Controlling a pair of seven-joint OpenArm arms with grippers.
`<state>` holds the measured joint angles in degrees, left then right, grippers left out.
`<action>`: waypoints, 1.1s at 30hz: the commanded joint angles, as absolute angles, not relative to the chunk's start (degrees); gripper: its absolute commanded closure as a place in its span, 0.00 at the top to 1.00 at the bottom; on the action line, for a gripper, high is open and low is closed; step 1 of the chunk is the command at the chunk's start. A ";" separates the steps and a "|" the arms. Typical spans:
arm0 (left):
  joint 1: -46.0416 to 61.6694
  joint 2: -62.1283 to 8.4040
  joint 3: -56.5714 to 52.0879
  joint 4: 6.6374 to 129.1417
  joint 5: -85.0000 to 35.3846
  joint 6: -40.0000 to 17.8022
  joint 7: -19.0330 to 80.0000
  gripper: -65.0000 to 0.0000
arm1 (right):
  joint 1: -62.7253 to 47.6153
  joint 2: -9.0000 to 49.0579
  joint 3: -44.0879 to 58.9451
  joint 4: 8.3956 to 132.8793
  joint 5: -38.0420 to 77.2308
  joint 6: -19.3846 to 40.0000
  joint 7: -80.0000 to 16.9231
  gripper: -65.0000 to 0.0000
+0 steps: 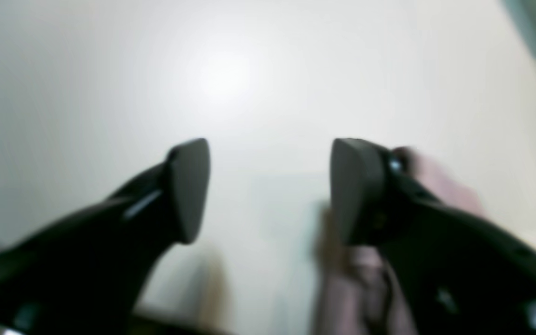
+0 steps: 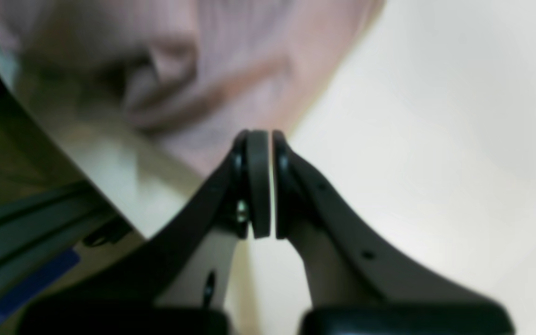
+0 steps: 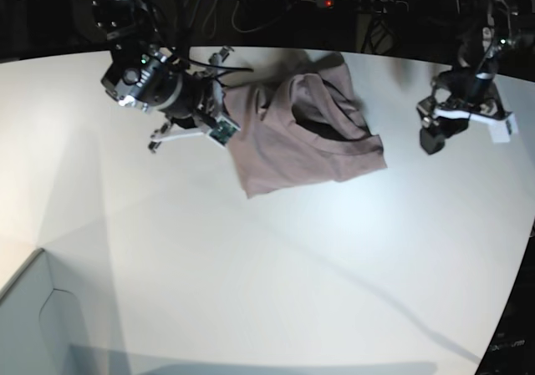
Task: Layout the t-shirt on the table in an organized manner, then fold the t-shirt properly
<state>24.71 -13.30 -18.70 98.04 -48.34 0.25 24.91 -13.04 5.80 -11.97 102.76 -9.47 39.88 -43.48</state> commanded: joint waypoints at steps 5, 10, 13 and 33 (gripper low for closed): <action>18.15 -13.58 -11.21 94.81 -49.01 0.04 24.31 0.71 | -15.96 5.49 -10.07 104.75 -8.84 40.00 -42.15 0.00; 11.56 -13.85 -6.99 87.60 -49.01 0.04 24.31 0.71 | -16.40 2.77 -10.51 104.48 -8.84 40.00 -39.78 0.00; 7.78 -13.85 -6.37 83.30 -49.01 0.04 24.31 0.71 | -15.96 1.01 -10.59 104.31 -8.84 40.00 -39.69 0.00; 13.41 -20.70 -22.99 85.76 -49.71 -0.31 24.31 0.71 | -16.48 -2.07 -22.73 103.08 -8.84 40.00 -40.40 0.17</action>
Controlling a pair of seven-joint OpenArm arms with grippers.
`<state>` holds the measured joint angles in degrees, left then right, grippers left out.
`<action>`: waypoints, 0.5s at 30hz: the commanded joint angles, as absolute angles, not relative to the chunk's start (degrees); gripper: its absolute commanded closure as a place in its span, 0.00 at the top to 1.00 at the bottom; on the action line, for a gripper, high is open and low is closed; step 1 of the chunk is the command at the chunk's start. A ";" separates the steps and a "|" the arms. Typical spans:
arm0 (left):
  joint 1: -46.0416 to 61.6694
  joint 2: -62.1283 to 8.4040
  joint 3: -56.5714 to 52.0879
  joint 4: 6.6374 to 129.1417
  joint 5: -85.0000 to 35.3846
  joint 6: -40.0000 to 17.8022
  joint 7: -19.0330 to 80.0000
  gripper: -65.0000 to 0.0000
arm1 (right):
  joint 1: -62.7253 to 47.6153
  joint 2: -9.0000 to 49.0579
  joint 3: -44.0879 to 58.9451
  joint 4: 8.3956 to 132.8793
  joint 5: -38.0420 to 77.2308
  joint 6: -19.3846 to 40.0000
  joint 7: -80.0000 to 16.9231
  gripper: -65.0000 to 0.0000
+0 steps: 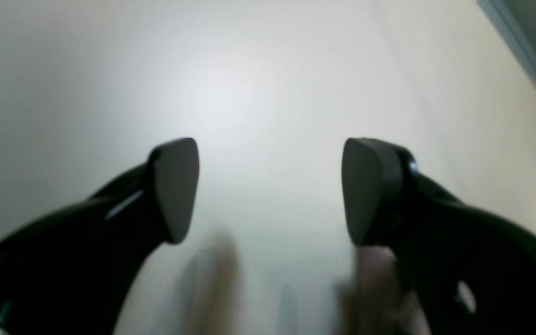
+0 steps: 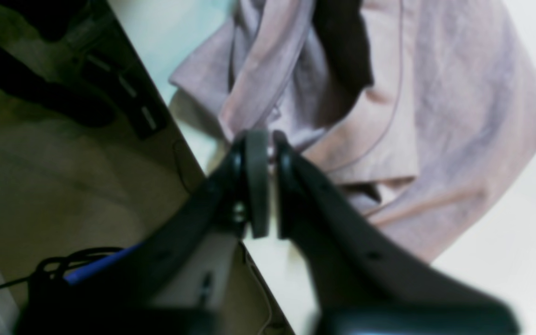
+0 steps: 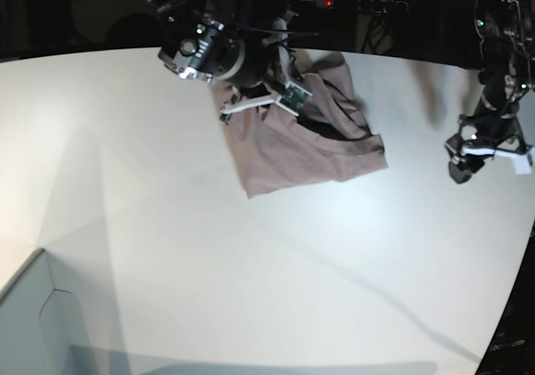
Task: Layout the t-shirt on the table in an organized manner, then fold the t-shirt properly
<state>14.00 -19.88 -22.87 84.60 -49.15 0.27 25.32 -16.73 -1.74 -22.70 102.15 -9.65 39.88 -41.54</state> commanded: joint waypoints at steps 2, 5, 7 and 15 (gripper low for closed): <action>14.90 -20.97 -25.63 85.67 -49.71 -0.31 24.31 0.71 | -16.48 -2.07 -22.64 103.08 -8.84 40.00 -40.40 0.31; 16.31 -20.97 -28.35 85.58 -49.71 -0.31 24.31 0.72 | -16.48 -1.98 -21.41 103.08 -8.84 40.00 -40.40 0.47; 17.19 -20.79 -29.14 85.67 -49.71 -0.31 24.31 0.72 | -16.48 -2.51 -20.35 103.08 -8.84 40.00 -40.40 0.53; 17.45 -20.44 -28.79 85.58 -49.71 -0.31 24.31 0.71 | -15.87 -4.00 -17.45 98.95 -8.84 40.00 -40.04 0.55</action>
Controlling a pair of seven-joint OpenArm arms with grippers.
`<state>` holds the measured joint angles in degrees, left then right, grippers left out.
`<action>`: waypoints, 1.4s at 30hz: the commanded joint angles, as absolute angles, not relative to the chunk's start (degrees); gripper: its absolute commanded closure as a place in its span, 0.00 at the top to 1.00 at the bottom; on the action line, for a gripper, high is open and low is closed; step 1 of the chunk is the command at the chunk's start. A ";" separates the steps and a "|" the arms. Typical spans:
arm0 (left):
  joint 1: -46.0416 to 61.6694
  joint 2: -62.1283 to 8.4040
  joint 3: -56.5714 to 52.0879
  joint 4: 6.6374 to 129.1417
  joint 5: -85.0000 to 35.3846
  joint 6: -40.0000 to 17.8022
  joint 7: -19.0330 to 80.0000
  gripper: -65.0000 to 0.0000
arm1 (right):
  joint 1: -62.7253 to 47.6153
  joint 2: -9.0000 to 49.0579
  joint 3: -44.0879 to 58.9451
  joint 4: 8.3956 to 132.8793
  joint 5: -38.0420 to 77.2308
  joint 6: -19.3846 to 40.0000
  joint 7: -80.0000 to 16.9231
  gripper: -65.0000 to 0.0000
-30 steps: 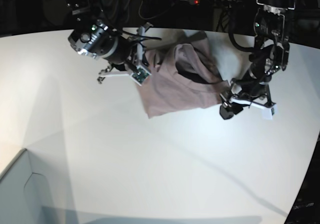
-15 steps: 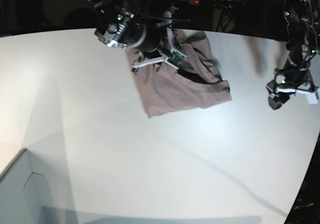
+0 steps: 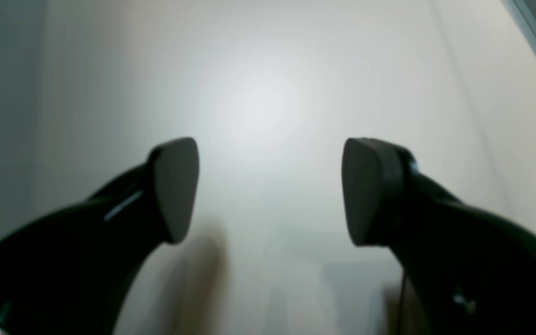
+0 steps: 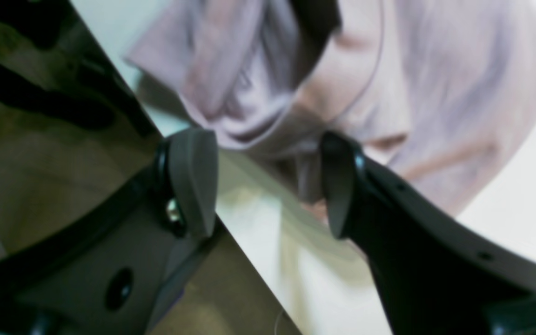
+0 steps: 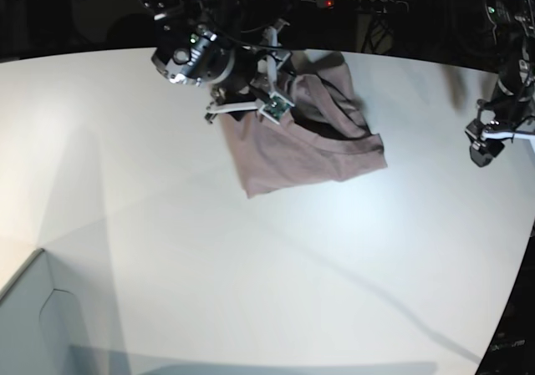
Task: Layout the t-shirt on the table in an organized manner, then fold the t-shirt properly
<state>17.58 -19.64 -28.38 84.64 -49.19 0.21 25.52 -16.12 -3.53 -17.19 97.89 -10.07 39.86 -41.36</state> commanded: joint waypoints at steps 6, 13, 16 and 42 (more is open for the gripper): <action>17.19 -20.44 -28.70 85.14 -49.71 -0.31 24.31 0.71 | -15.87 -5.05 -17.98 98.59 -8.75 40.00 -39.96 0.55; 17.19 -20.44 -28.70 85.14 -49.71 -0.31 24.31 0.71 | -14.29 -6.11 -17.89 96.22 -8.75 40.00 -40.31 0.54; 17.36 -20.44 -28.70 85.14 -49.71 -0.31 24.31 0.71 | -12.88 -6.11 -17.89 92.70 -8.75 40.00 -39.96 0.54; 17.54 -20.44 -29.05 85.05 -49.71 -0.31 24.31 0.71 | -14.46 -7.25 -24.13 94.37 -8.75 40.00 -39.96 0.00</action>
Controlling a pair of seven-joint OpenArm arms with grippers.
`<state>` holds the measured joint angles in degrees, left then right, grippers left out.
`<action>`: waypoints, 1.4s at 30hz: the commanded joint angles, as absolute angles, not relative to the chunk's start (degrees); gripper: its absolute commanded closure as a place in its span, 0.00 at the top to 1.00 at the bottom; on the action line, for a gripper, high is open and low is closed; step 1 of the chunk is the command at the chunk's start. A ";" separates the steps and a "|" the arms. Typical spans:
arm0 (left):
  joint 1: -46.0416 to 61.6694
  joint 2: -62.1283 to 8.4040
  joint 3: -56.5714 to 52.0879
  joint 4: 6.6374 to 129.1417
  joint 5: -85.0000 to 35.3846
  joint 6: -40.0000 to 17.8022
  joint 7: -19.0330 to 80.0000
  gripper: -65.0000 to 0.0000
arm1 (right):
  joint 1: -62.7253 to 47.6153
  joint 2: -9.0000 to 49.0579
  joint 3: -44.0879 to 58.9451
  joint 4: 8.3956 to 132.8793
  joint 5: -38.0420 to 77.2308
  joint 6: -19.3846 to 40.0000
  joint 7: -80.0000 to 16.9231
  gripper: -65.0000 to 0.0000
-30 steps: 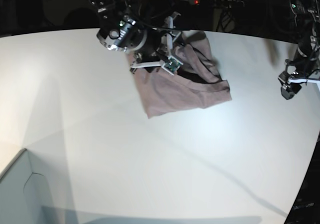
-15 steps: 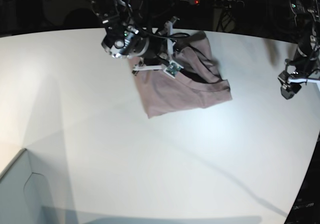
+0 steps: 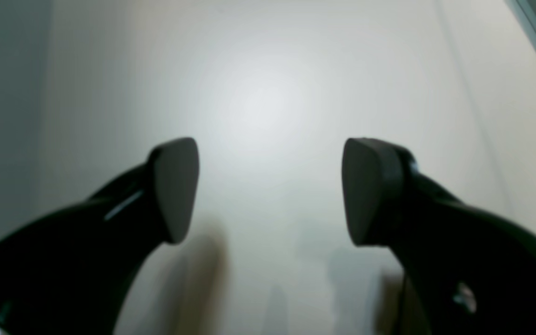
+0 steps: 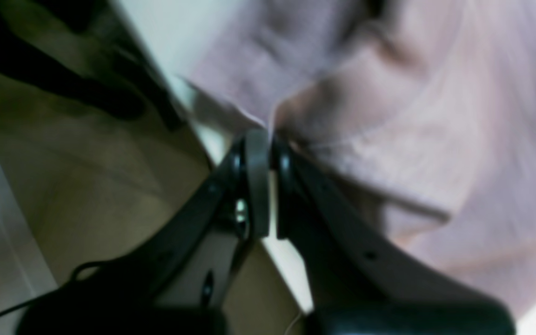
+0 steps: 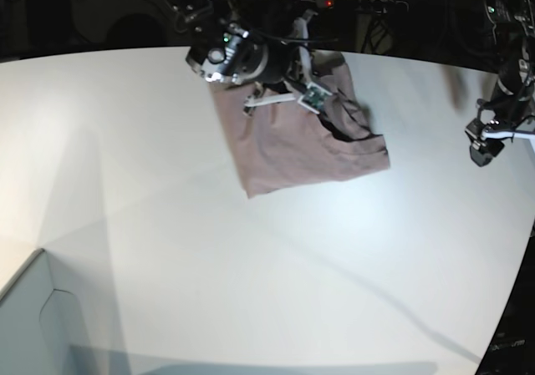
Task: Layout the t-shirt on the table in an organized manner, then fold the t-shirt properly
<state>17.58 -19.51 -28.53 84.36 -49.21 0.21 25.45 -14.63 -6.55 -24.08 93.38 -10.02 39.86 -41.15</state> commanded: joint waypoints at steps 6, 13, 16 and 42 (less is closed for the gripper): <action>17.54 -20.44 -29.05 85.14 -49.71 -0.31 24.31 0.71 | -15.60 -7.25 -31.60 95.52 -8.75 40.00 -39.87 0.00; 18.68 -20.44 -28.79 85.41 -49.71 -0.31 24.31 0.72 | -14.99 -7.25 -34.24 93.49 -8.75 40.00 -39.87 0.01; 19.03 -20.35 -28.70 85.58 -49.80 -0.40 24.31 0.72 | -14.11 -7.16 -34.15 92.70 -8.75 40.00 -40.31 0.14; 19.65 -4.79 -20.62 96.31 -49.10 -0.40 44.97 0.89 | -18.24 1.19 -17.01 106.77 -8.66 40.00 -40.31 0.58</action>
